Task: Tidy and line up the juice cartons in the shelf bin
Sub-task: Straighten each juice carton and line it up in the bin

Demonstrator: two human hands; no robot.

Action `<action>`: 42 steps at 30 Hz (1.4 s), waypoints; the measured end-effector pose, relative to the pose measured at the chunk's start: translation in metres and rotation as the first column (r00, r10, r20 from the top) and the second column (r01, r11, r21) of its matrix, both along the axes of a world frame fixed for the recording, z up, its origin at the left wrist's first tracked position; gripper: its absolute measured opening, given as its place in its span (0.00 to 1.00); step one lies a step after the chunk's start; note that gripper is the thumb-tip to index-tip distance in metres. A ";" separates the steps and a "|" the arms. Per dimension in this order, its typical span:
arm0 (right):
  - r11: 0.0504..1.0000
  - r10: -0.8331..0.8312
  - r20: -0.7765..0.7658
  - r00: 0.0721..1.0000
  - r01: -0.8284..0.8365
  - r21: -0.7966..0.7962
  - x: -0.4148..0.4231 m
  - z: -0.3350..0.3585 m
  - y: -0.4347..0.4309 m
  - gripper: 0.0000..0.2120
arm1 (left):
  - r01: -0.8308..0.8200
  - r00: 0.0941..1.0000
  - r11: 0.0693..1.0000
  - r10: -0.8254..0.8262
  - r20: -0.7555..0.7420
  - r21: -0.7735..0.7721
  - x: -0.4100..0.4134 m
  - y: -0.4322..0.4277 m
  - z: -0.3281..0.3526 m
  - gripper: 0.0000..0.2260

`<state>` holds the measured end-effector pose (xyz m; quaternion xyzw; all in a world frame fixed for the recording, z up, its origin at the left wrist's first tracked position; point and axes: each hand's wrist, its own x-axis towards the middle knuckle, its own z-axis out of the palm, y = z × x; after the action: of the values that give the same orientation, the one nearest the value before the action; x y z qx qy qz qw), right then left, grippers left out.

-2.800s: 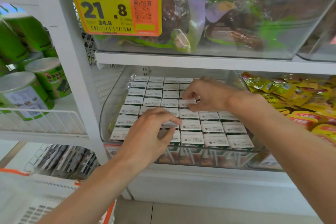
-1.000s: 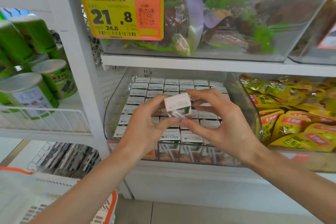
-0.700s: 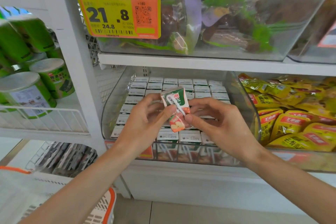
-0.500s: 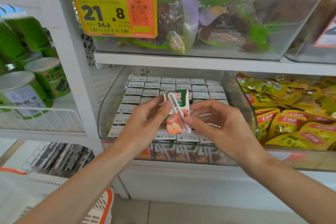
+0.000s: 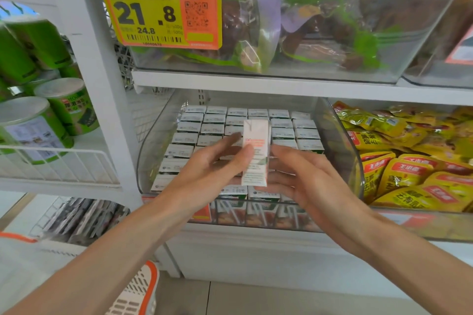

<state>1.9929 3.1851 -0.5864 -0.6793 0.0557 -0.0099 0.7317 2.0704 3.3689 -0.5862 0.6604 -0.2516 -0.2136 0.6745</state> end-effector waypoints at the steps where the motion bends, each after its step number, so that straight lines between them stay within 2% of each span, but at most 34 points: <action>1: 1.000 0.021 0.009 1.000 -0.020 -0.015 0.000 0.001 0.000 0.15 | 0.007 1.000 1.000 -0.007 -0.004 0.008 -0.001 -0.001 0.000 0.19; 4: 0.997 0.020 0.018 1.000 -0.018 -0.073 0.001 0.002 -0.001 0.18 | -0.008 1.000 1.000 0.008 -0.030 0.010 0.000 -0.002 -0.001 0.16; 8: 0.989 0.028 0.028 0.999 -0.024 -0.144 0.000 0.003 0.002 0.17 | -0.034 0.998 0.999 0.034 -0.048 -0.009 0.001 -0.001 -0.003 0.17; 11: 0.982 0.008 0.052 0.999 0.001 -0.186 0.000 0.000 0.002 0.16 | -0.061 0.994 0.998 0.059 -0.089 -0.015 0.003 0.001 -0.003 0.21; 13: 0.986 -0.056 0.054 0.997 0.063 -0.152 0.002 -0.003 0.001 0.15 | -0.056 0.991 0.998 0.055 -0.122 -0.001 0.003 0.002 -0.003 0.23; 17: 0.984 -0.127 0.058 0.990 0.133 -0.115 0.002 -0.007 0.001 0.13 | -0.100 0.987 0.995 0.098 -0.128 -0.004 0.005 0.002 -0.006 0.10; 22: 0.982 -0.102 0.067 0.993 0.111 -0.153 0.004 -0.004 0.005 0.16 | -0.136 0.985 0.991 0.134 -0.108 -0.011 0.006 0.001 -0.007 0.23; 26: 0.987 -0.073 0.051 0.996 0.079 -0.137 0.004 -0.002 0.001 0.15 | -0.091 0.993 0.996 0.089 -0.071 -0.016 0.006 0.003 -0.008 0.17; 29: 0.980 -0.121 0.087 0.989 0.133 -0.149 0.004 -0.004 -0.001 0.13 | -0.098 0.994 0.995 0.097 -0.058 -0.020 0.005 0.004 -0.007 0.16; 34: 0.981 -0.187 0.079 0.979 0.191 -0.040 0.003 -0.007 -0.003 0.12 | -0.113 0.991 0.991 0.107 -0.082 -0.067 0.006 0.003 -0.006 0.12; 40: 0.996 -0.090 0.084 0.992 0.090 -0.001 0.004 -0.003 -0.004 0.10 | -0.106 0.994 0.994 0.107 0.021 -0.036 0.005 0.003 -0.007 0.18; 42: 0.998 -0.046 0.083 0.995 0.049 -0.036 0.003 -0.001 -0.005 0.13 | -0.111 0.993 0.993 0.112 0.031 -0.043 0.005 0.004 -0.008 0.21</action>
<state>1.9961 3.1798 -0.5878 -0.6904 0.0415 -0.0565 0.7200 2.0758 3.3733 -0.5946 0.6629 -0.2298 -0.1594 0.6945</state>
